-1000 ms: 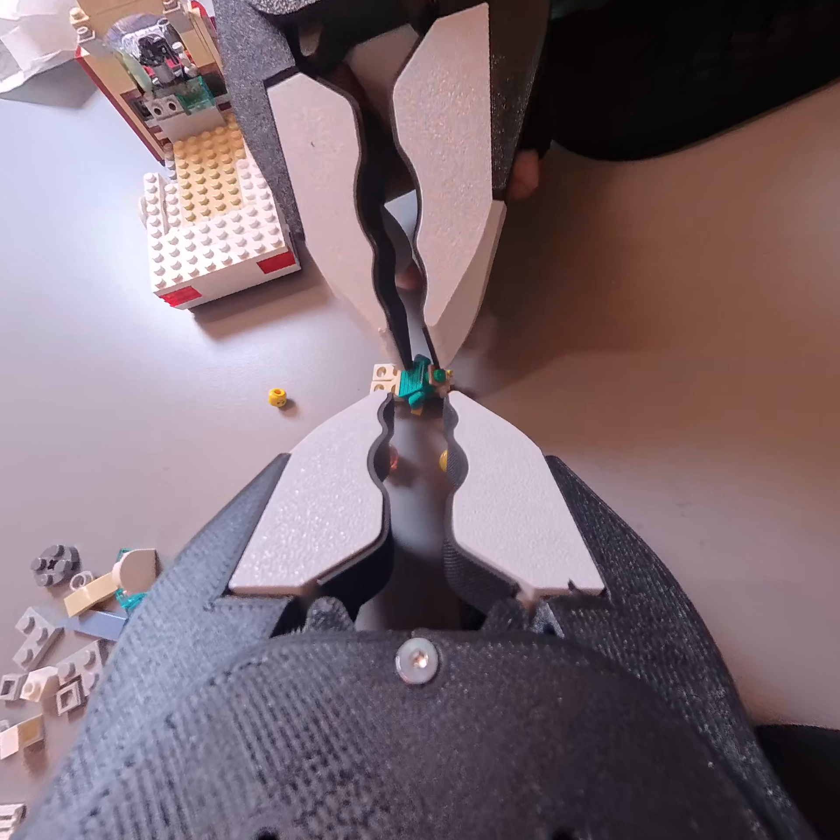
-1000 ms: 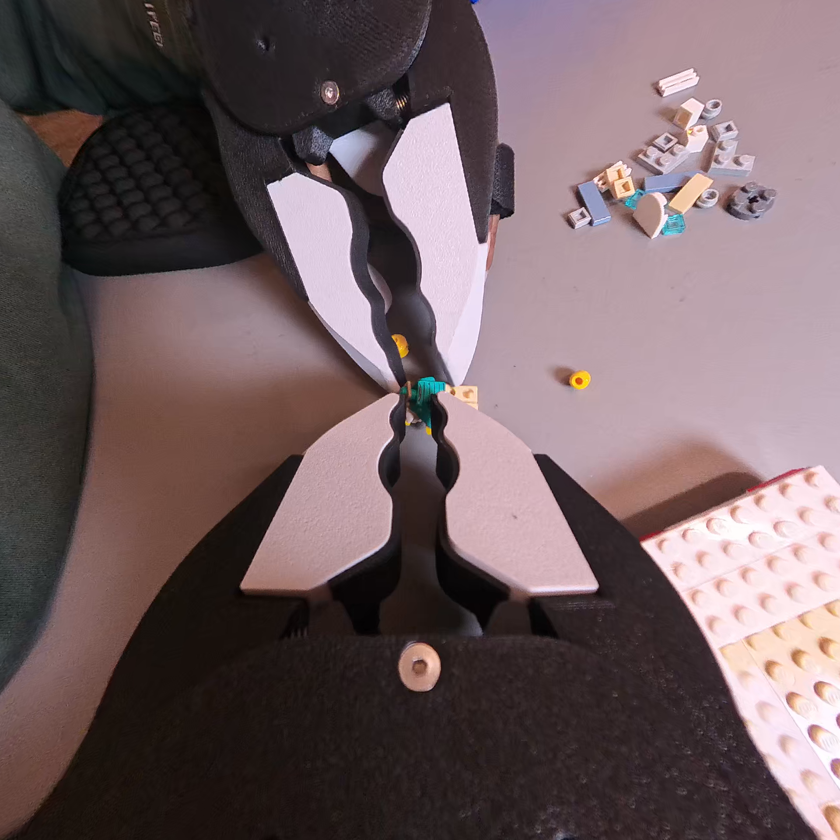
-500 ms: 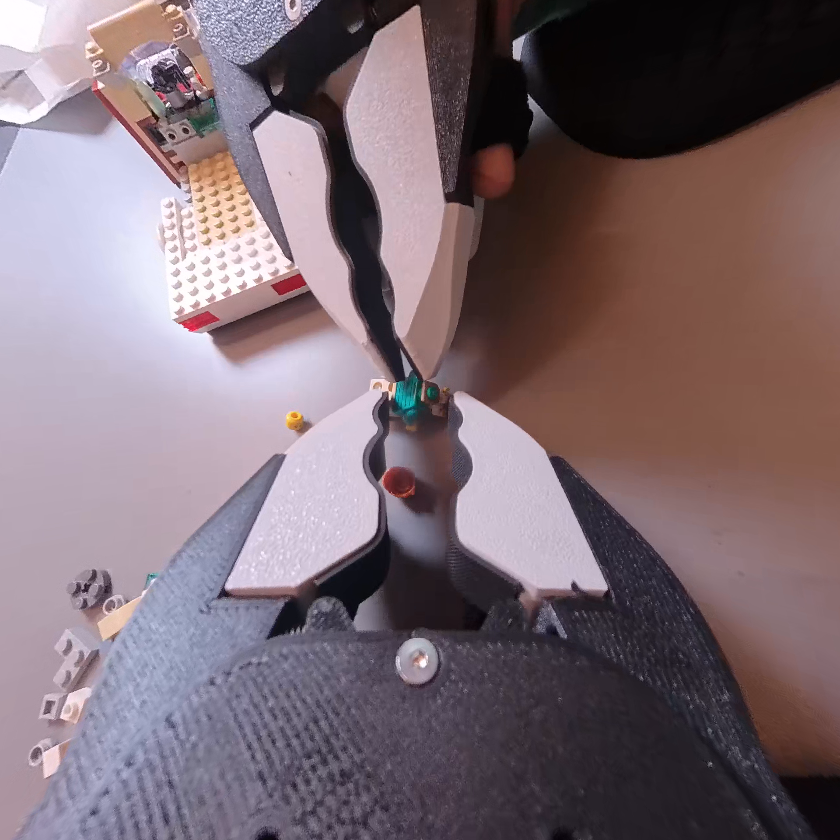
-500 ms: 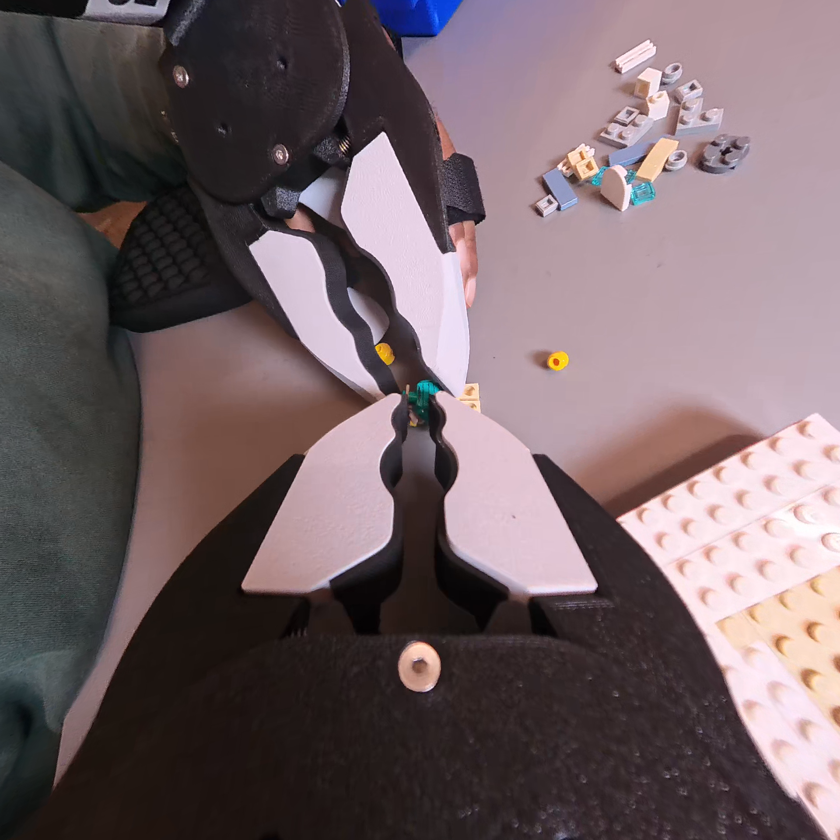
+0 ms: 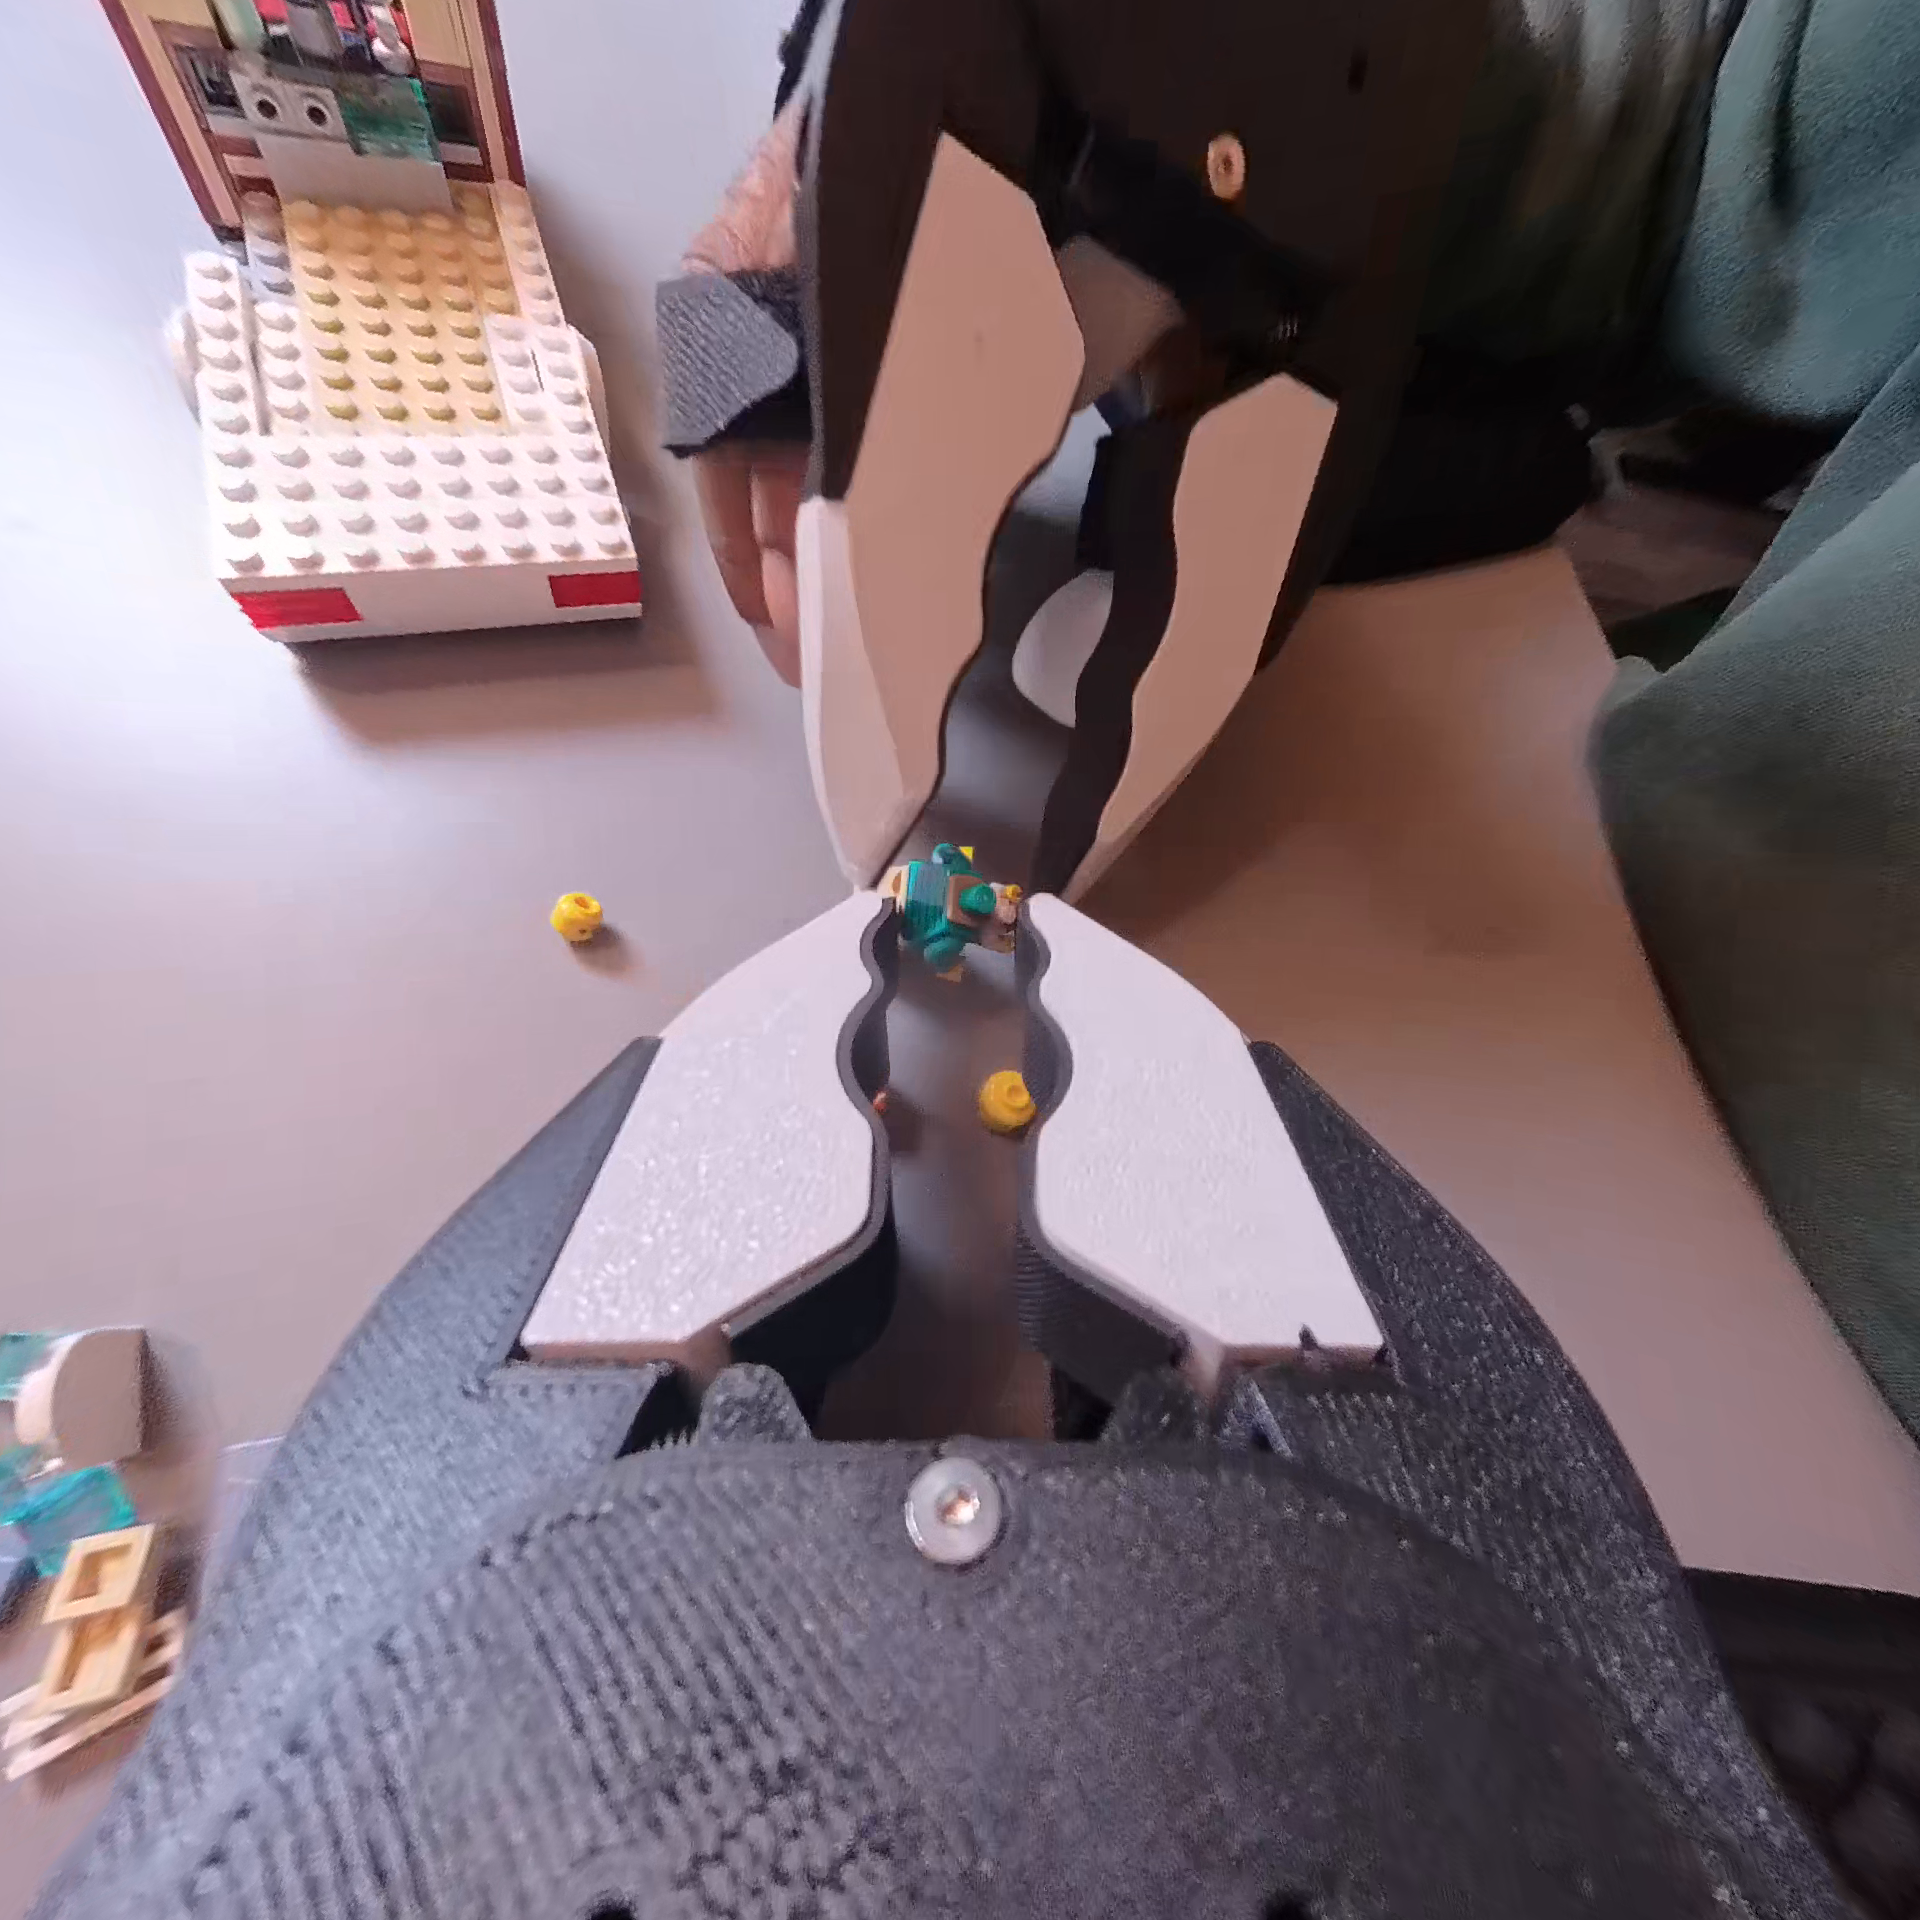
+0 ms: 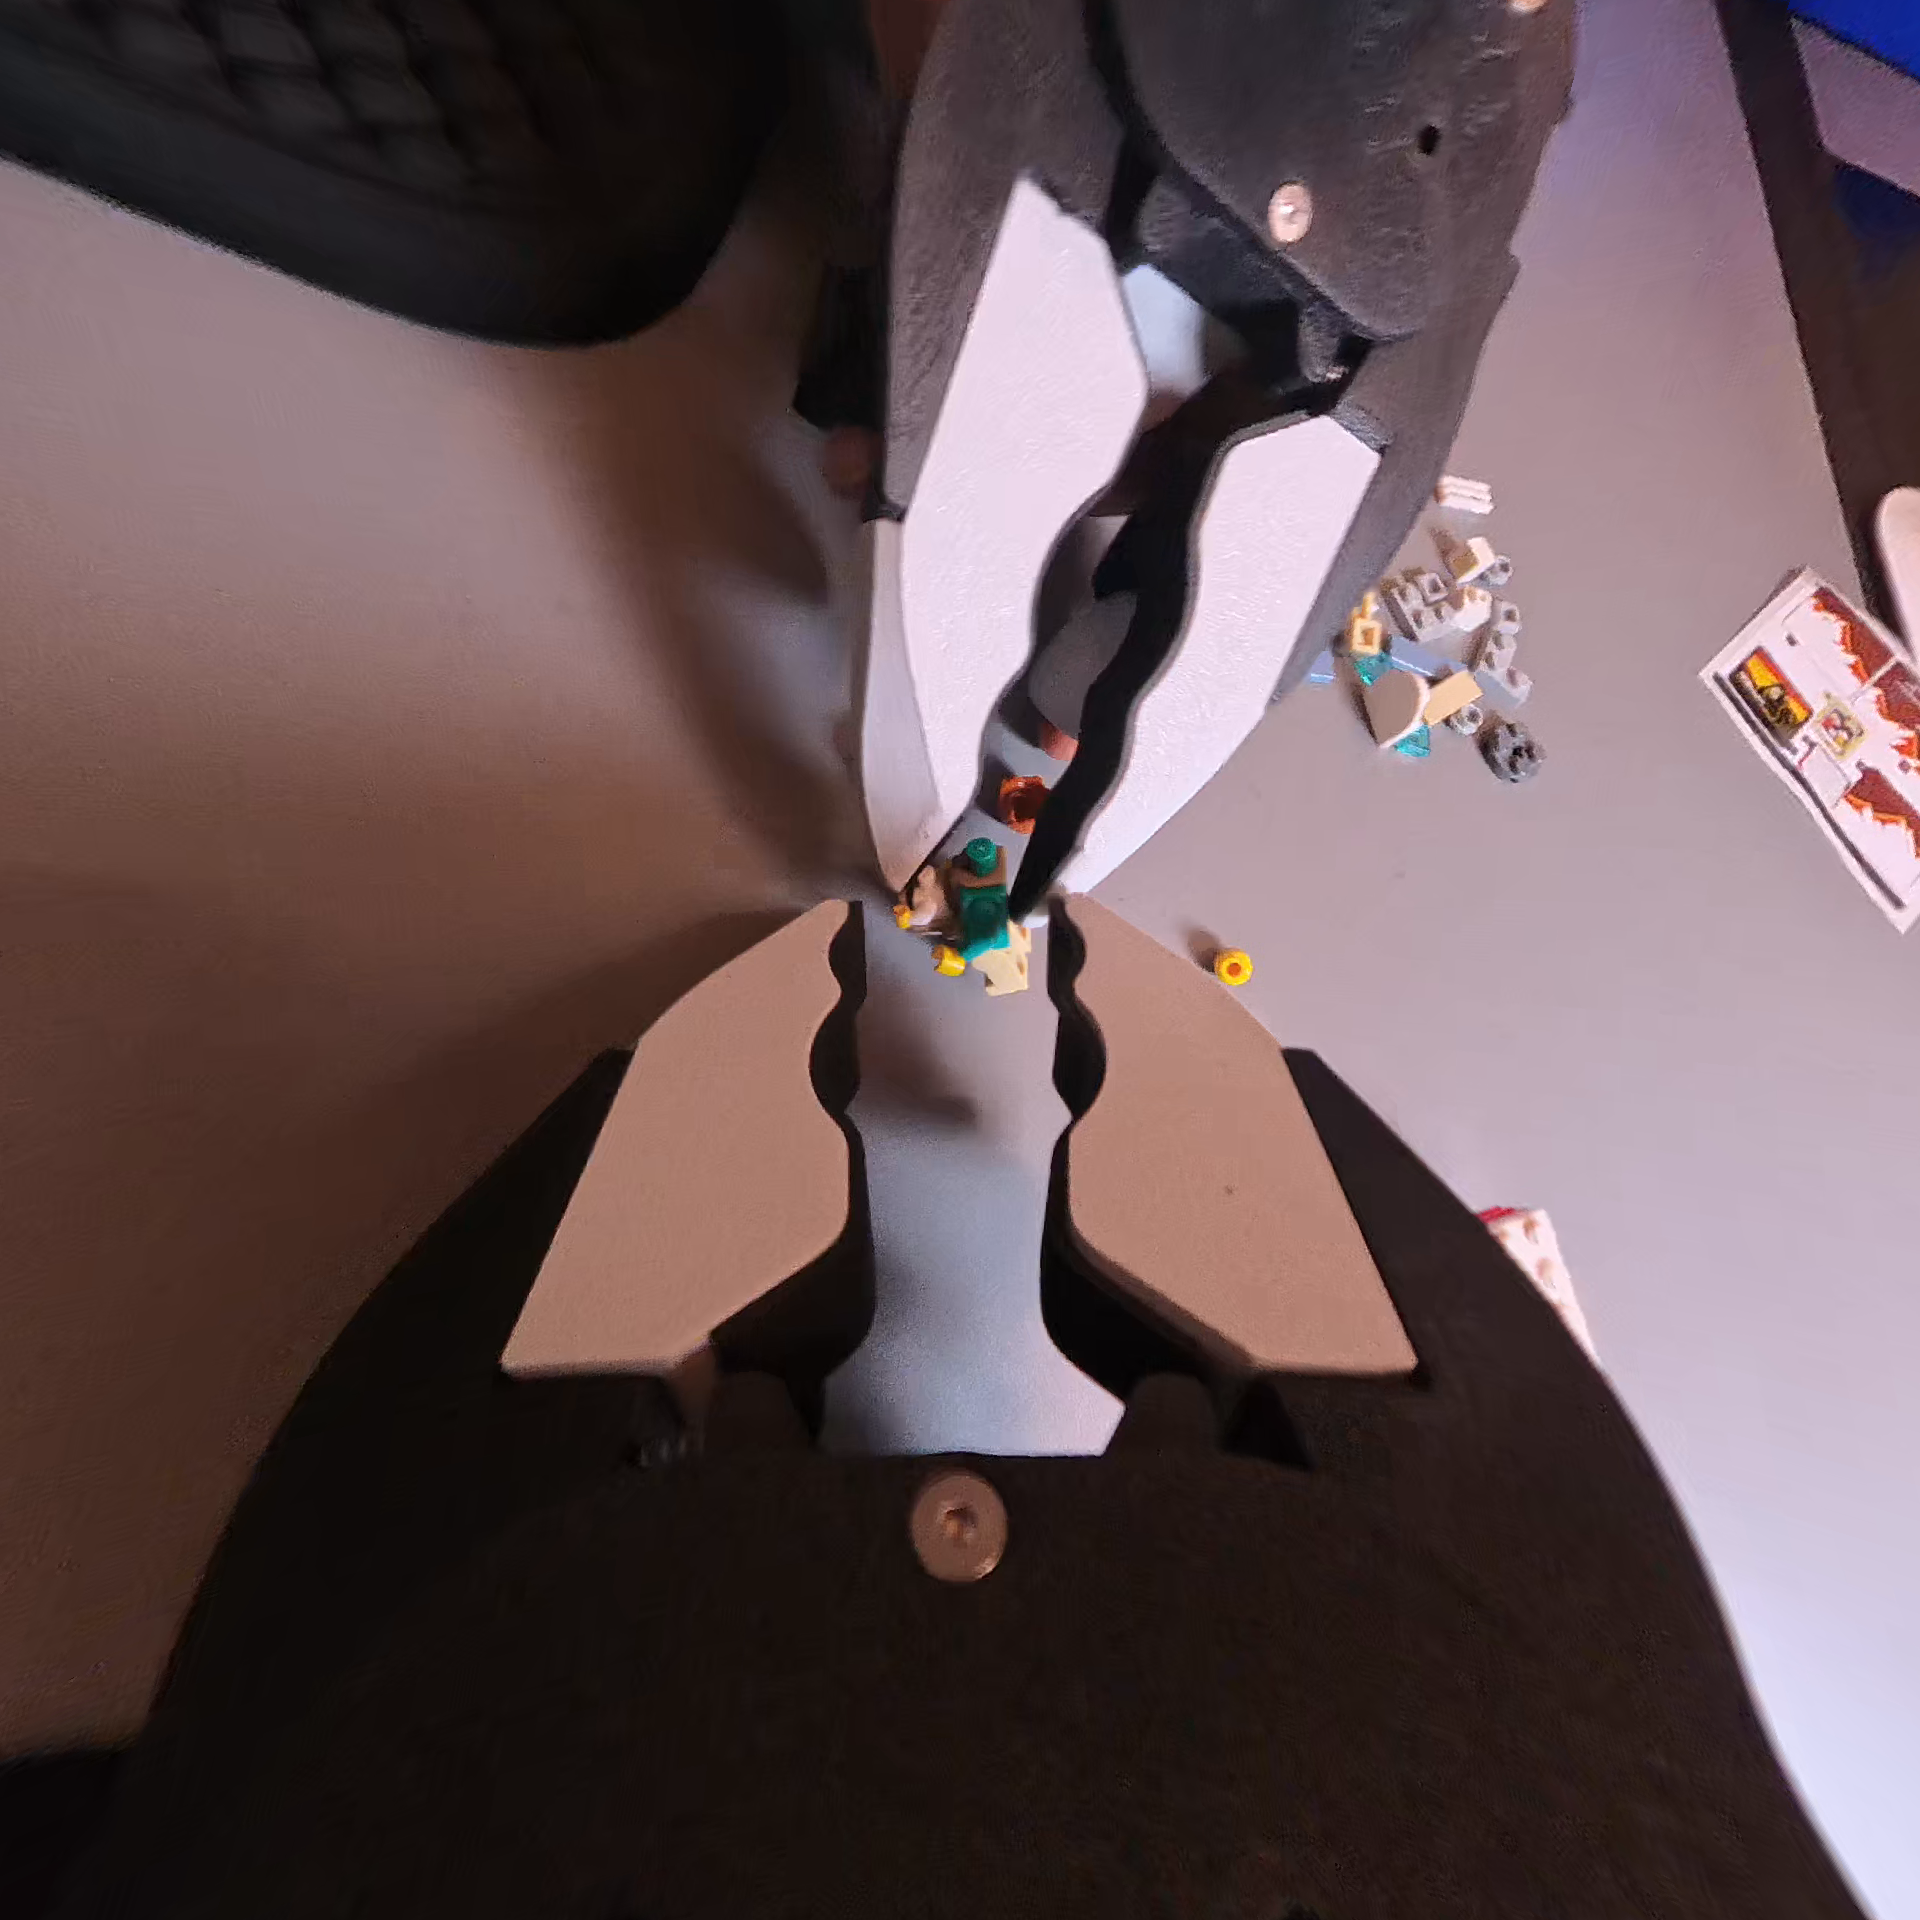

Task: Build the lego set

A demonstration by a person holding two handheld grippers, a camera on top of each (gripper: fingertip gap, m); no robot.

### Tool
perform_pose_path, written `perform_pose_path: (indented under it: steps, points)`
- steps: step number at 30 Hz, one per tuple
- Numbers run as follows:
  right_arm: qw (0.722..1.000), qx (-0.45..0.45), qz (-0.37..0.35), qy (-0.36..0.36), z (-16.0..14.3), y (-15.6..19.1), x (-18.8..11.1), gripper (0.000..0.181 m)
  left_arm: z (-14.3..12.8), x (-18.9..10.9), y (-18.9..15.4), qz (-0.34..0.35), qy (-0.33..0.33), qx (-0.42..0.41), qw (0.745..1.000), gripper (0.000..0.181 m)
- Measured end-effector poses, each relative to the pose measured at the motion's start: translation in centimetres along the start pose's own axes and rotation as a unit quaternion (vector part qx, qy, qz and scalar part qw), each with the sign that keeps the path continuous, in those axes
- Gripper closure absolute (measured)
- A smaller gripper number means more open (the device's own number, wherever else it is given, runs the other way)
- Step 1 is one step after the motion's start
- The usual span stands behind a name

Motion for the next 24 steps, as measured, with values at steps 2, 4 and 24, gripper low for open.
perform_pose_path:
  steps: [2,4,24]
  points:
    - [1.000,-0.017,-0.015,0.004,0.0,0.2,0.3,0.152,-0.1,-0.1,0.1,-0.010,-0.002,-0.014,1.000,0.160]
    - [1.000,-0.016,-0.015,-0.001,0.0,0.2,0.4,0.160,-0.2,-0.2,0.2,-0.012,-0.007,-0.025,1.000,0.160]
    - [0.991,0.122,0.059,-0.007,-0.7,-0.9,0.2,0.161,0.1,0.2,-0.8,0.046,0.036,0.065,0.996,0.160]
Point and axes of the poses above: each gripper's, where its closed fingertips meet, x out along the fingers, z out of its top, y = z × x across the jaws, the point moved 9 cm from there along -x, back along the fingers, and after that the axes turned 15 degrees about x, right-handed, at the moved point
